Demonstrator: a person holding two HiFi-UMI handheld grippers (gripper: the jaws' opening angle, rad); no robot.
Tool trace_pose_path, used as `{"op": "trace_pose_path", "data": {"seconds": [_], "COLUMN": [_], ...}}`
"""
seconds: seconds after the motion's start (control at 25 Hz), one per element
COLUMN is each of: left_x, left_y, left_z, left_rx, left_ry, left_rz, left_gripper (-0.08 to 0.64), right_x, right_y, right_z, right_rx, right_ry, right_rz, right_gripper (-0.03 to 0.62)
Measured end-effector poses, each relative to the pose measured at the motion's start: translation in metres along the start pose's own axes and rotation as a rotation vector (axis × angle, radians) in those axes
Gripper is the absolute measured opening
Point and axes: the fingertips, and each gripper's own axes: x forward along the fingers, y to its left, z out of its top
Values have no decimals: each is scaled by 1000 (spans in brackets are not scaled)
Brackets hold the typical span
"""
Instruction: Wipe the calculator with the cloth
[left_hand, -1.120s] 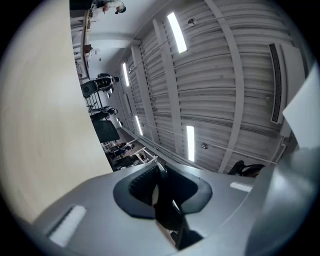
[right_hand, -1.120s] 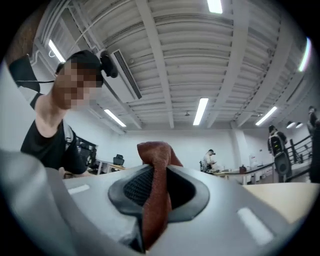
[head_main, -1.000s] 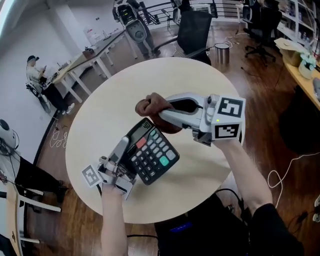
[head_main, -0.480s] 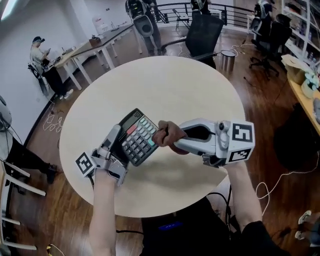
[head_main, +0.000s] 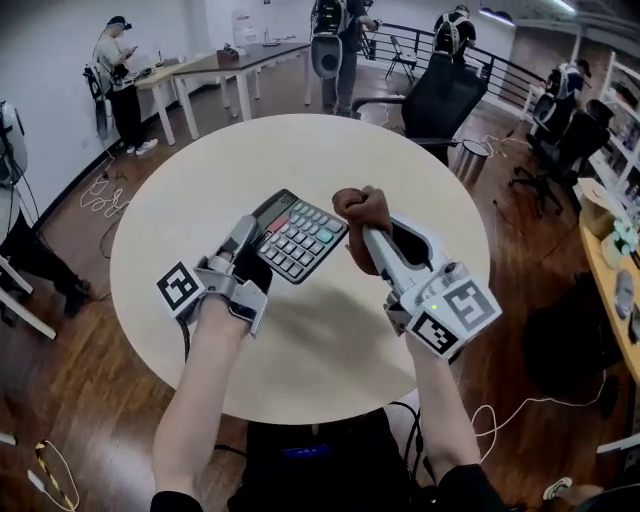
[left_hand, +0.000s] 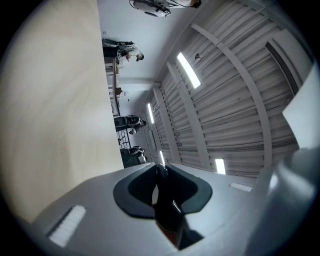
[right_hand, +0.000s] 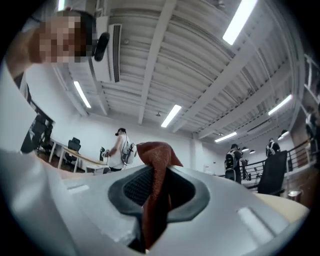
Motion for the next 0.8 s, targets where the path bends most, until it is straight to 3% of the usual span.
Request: {"op": "trace_pose_path", "data": {"seconds": [0.16,0.28,0.4,0.6,0.68,0.8], "left_x": [-2,-4,-7,-14,-13,-12], "left_y": [1,7,13,24,20,12], "left_z": [3,2,-1,7,4,2], "left_rx": [-8,-12,-17,-41,-45,-30], "left_ry": [-44,-72,-109,-153,-150,-136], "left_rz": [27,49,71,92,82,64], "left_gripper": [60,60,60,60,60,60], "right_x": [16,11,5,1,-5,-12], "right_y": [23,49,85,139,115,51], "right_z": [-21,-28,-40,-50,-37,-14], "right_rx": [-40,-32,-33,-23,-25,-22], "right_ry": [47,45,64,116,78,20], "right_rz": [-30,-1,83,310,249,31], "right_gripper": [67,67,67,67,67,67]}}
